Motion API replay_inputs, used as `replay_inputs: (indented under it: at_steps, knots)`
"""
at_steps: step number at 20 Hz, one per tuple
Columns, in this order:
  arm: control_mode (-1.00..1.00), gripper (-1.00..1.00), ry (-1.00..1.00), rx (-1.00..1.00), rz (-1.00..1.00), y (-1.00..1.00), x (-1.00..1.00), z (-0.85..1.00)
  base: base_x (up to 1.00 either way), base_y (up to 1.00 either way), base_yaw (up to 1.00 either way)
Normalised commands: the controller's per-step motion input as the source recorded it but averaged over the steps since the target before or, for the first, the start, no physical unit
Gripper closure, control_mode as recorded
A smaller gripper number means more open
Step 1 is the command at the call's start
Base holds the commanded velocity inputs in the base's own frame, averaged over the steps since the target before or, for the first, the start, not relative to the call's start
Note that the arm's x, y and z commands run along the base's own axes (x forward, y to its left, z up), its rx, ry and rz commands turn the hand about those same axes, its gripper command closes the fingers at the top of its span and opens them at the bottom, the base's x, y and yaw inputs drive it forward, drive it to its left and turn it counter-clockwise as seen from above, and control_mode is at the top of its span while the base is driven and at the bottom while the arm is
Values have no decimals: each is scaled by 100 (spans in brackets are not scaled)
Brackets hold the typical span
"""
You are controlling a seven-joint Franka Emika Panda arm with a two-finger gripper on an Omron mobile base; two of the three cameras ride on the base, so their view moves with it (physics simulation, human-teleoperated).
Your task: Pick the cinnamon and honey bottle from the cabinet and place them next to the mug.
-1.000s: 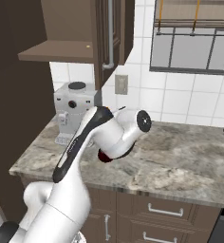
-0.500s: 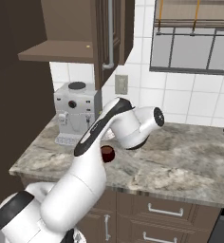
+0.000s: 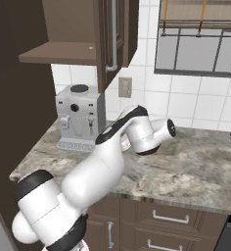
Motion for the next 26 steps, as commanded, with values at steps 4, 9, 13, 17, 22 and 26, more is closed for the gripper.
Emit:
replay_inputs:
  at_steps: [4,9,13,17,22,26]
  knots:
    - [-100,100,1,0,5,-24,27,-55,0,0,0]
    - [-100,100,0,0,5,-7,3,-29,0,0,0]
    - [-100,100,0,0,4,0,0,-3,0,0,0]
    - [-100,100,0,0,1,0,0,-13,0,0,0]
    - [-100,100,0,0,0,0,3,-6,0,0,0]
    - [-100,100,0,0,0,0,13,-12,0,0,0]
